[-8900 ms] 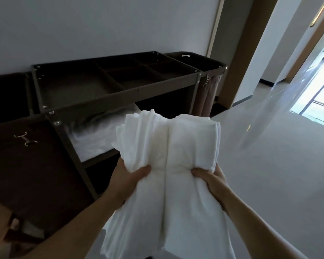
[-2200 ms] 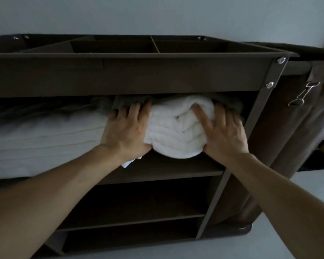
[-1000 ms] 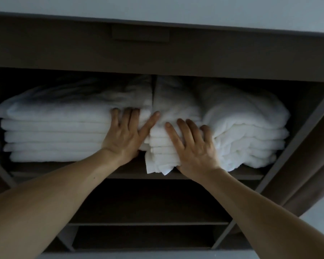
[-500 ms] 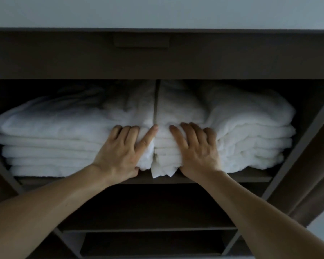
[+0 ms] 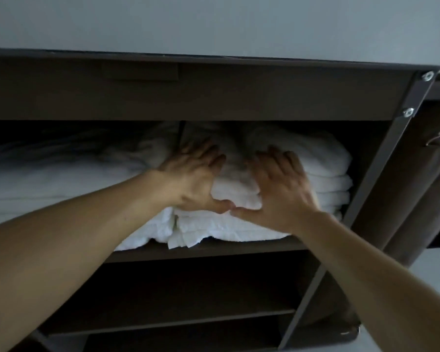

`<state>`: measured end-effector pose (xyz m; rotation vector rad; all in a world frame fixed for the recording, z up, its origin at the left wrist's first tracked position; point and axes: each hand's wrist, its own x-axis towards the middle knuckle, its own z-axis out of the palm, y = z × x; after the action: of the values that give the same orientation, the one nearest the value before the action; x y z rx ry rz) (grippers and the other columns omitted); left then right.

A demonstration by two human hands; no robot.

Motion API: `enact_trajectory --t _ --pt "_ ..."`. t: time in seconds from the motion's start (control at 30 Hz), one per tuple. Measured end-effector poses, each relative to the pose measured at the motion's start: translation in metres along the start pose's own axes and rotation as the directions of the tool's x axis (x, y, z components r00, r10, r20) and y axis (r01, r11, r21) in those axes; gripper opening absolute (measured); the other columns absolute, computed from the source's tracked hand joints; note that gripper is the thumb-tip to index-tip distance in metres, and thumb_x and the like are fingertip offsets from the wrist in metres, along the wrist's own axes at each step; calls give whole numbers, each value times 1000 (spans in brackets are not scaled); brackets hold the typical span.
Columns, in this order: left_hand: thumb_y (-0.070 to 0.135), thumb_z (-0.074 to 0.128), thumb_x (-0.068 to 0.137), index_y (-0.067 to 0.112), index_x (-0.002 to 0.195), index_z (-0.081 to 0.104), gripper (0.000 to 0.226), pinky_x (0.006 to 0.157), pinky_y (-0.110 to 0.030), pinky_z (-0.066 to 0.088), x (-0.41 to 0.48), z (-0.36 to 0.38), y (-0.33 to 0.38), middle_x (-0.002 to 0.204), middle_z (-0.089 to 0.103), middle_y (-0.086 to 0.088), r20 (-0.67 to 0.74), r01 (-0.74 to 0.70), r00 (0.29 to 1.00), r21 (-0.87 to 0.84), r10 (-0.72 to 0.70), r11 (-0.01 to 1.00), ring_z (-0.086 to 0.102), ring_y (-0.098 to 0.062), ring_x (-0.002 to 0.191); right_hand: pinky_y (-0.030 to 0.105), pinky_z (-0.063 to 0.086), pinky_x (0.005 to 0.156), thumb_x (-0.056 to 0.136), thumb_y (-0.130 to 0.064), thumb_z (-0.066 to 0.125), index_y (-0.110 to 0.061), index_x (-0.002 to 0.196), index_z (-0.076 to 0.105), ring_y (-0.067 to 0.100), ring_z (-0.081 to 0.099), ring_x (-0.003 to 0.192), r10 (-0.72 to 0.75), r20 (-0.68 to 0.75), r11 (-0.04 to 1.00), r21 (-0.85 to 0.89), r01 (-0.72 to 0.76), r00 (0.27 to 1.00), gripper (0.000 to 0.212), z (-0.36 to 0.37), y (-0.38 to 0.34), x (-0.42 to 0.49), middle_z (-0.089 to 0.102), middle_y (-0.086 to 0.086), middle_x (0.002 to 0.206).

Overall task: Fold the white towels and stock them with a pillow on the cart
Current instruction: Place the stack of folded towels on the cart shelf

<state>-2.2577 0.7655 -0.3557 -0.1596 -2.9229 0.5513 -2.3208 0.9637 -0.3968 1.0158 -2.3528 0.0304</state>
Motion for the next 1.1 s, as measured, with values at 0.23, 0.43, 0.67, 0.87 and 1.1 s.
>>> enact_trajectory --t 0.23,0.43,0.67,0.87,1.1 --pt "99 47 41 25 150 19 135 95 -34 46 3 29 -4 147 39 -2 189 174 970 -102 -153 979 47 -22 125 45 21 118 65 -99 15 -41 154 15 24 20 150 235 237 959 103 -265 943 106 4 63 6 17 -6 165" --pt "97 47 40 29 113 50 100 54 -25 34 -8 33 -1 90 51 14 157 190 970 -30 -183 981 47 -6 70 44 26 117 69 -97 1 -26 154 26 25 32 146 333 123 937 72 -343 935 114 41 31 -28 29 8 161" --pt "90 9 74 39 141 46 93 100 -35 37 29 -10 -3 144 53 3 65 186 982 -251 -175 950 50 -22 128 36 47 79 102 -45 14 -36 151 16 33 61 101 161 149 973 143 -183 976 50 -11 56 23 61 15 126" --pt "73 18 94 42 157 3 72 124 -45 4 70 19 9 167 0 7 113 188 981 -344 -159 920 -1 -20 153 40 24 115 88 -79 26 -46 152 24 23 30 145 262 271 925 202 -321 926 72 -4 81 49 28 -7 161" --pt "100 6 58 38 157 -8 118 120 -55 -3 64 49 0 167 -11 5 258 432 899 -386 -355 815 -12 -24 153 45 19 119 59 -103 19 -52 153 1 29 14 152 438 441 780 248 -575 784 108 42 89 31 -2 -7 167"
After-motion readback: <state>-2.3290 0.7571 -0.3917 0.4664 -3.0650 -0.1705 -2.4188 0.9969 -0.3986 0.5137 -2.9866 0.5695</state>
